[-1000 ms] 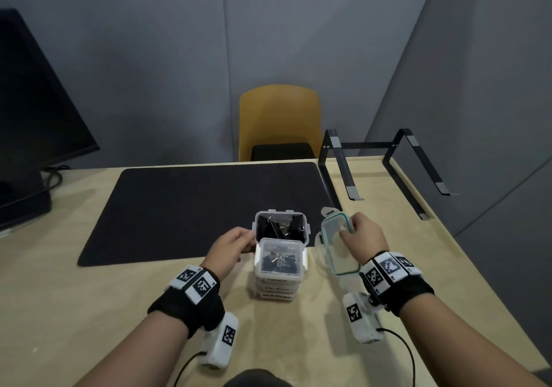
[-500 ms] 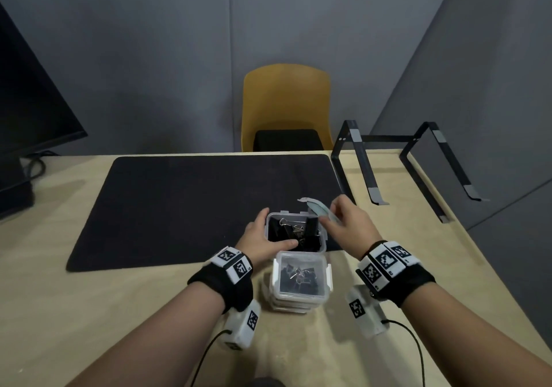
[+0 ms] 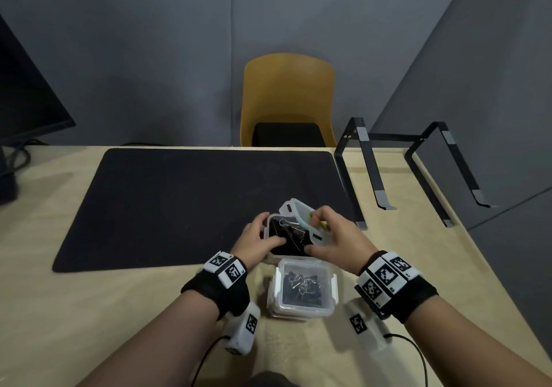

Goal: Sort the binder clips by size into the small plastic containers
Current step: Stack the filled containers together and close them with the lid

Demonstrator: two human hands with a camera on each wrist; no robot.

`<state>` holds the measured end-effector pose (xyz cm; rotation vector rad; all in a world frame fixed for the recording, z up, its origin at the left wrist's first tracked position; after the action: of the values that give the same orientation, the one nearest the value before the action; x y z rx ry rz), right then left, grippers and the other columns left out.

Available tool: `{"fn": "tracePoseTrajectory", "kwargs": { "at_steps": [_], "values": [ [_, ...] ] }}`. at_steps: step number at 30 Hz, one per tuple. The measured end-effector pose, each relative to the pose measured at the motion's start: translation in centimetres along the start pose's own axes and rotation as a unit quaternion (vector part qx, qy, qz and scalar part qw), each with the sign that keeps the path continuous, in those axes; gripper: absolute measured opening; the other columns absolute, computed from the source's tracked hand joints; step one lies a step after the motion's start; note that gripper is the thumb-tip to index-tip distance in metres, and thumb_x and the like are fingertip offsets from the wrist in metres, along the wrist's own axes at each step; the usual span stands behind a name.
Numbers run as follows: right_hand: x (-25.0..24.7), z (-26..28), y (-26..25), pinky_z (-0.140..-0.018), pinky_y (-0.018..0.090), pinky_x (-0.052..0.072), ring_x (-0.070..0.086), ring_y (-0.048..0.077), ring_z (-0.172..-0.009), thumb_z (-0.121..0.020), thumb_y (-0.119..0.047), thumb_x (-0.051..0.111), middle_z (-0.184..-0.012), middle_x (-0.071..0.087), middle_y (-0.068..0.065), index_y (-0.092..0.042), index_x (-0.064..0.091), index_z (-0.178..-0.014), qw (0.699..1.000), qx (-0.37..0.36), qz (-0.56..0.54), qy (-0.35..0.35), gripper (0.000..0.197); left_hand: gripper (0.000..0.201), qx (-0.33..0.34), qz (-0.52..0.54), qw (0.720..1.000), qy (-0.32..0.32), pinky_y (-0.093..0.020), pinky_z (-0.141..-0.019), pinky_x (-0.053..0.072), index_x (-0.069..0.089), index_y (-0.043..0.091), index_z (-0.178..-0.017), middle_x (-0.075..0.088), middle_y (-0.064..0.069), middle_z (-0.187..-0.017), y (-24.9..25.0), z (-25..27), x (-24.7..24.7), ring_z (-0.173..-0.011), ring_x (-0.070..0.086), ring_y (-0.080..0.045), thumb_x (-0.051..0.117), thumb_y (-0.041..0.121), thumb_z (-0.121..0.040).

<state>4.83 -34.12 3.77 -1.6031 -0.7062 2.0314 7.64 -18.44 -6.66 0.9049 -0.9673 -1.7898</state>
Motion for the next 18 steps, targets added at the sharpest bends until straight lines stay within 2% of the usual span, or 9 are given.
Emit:
{"fn": "tracePoseTrajectory", "kwargs": {
  "at_steps": [2,4,6,8,10,13,15,18],
  "values": [
    [0.3,-0.2,0.0,-0.075,0.018,0.045,0.055,0.012,-0.096,-0.07,-0.024,0.077,-0.11,0.056,-0.005,-0.024,0.045,-0.091,1.0,-0.005,0.016,-0.017,0.038,0.071,-0.017,0.06,0.998,-0.011,-0.042,-0.085,0.054,0.037,0.033,-0.14,0.054,-0.005,-0.124,-0.1,0.2,-0.2,-0.112,0.056,-0.023,0.056,0.037,-0.073],
    [0.7,-0.3,0.1,-0.073,0.014,0.041,0.053,0.011,-0.097,-0.07,-0.026,0.077,-0.108,0.054,-0.006,-0.027,0.044,-0.092,0.999,-0.01,0.037,-0.032,0.04,0.059,-0.029,0.104,0.994,-0.013,-0.04,-0.082,0.052,0.038,0.034,-0.14,0.056,-0.003,-0.125,-0.3,0.2,-0.3,-0.114,0.055,-0.022,0.048,0.04,-0.082],
    [1.0,-0.5,0.1,-0.078,0.019,0.044,0.053,0.012,-0.099,-0.069,-0.028,0.078,-0.106,0.053,-0.006,-0.026,0.046,-0.095,0.997,-0.019,0.056,-0.043,0.041,0.047,-0.027,0.107,0.994,-0.012,-0.04,-0.086,0.052,0.044,0.038,-0.135,0.056,0.004,-0.125,-0.3,0.3,-0.4,-0.113,0.055,-0.019,0.043,0.052,-0.09],
    [1.4,-0.6,-0.2,-0.088,0.029,0.047,0.053,0.013,-0.103,-0.068,-0.027,0.078,-0.108,0.053,-0.005,-0.022,0.05,-0.102,0.996,-0.03,0.068,-0.057,0.044,0.044,-0.025,0.099,0.995,-0.013,-0.04,-0.087,0.052,0.05,0.042,-0.126,0.059,0.008,-0.122,-0.3,0.3,-0.4,-0.111,0.057,-0.017,0.04,0.063,-0.089],
    [1.9,-0.5,-0.8,-0.092,0.033,0.047,0.052,0.014,-0.102,-0.07,-0.028,0.078,-0.109,0.055,-0.004,-0.018,0.054,-0.105,0.994,-0.047,0.076,-0.067,0.044,0.043,-0.026,0.095,0.995,-0.016,-0.04,-0.087,0.052,0.052,0.04,-0.122,0.06,0.007,-0.119,-0.2,0.4,-0.3,-0.11,0.057,-0.016,0.041,0.064,-0.088],
    [1.8,-0.2,-1.2,-0.095,0.023,0.044,0.052,0.011,-0.107,-0.076,-0.031,0.074,-0.117,0.057,-0.005,-0.018,0.056,-0.118,0.993,-0.05,0.078,-0.072,0.047,0.043,-0.022,0.094,0.995,-0.024,-0.04,-0.086,0.053,0.054,0.035,-0.12,0.061,0.003,-0.117,-0.1,0.3,0.0,-0.109,0.058,-0.018,0.045,0.061,-0.088],
    [1.4,-0.3,-0.9,-0.096,0.015,0.037,0.052,0.009,-0.112,-0.082,-0.026,0.069,-0.123,0.057,-0.005,-0.019,0.054,-0.125,0.993,-0.05,0.086,-0.068,0.046,0.04,-0.015,0.094,0.995,-0.025,-0.038,-0.081,0.053,0.056,0.033,-0.116,0.062,0.002,-0.115,0.0,0.3,0.1,-0.106,0.06,-0.017,0.05,0.059,-0.087],
    [1.2,-0.9,-0.5,-0.102,0.015,0.03,0.049,0.015,-0.12,-0.086,-0.017,0.064,-0.13,0.056,-0.003,-0.02,0.057,-0.126,0.99,-0.066,0.115,-0.053,0.041,0.029,-0.006,0.102,0.995,-0.016,-0.036,-0.075,0.054,0.058,0.03,-0.111,0.064,0.002,-0.103,0.1,0.4,0.2,-0.096,0.065,-0.017,0.059,0.047,-0.087]
  ]
}}
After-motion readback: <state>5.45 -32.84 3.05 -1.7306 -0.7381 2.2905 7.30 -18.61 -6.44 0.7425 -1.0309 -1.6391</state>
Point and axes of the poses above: each hand's wrist, its own z-axis away from the middle knuckle, its own x-axis out of the palm, y = z × x, the point moved 9 cm from there along -z, towards the middle knuckle
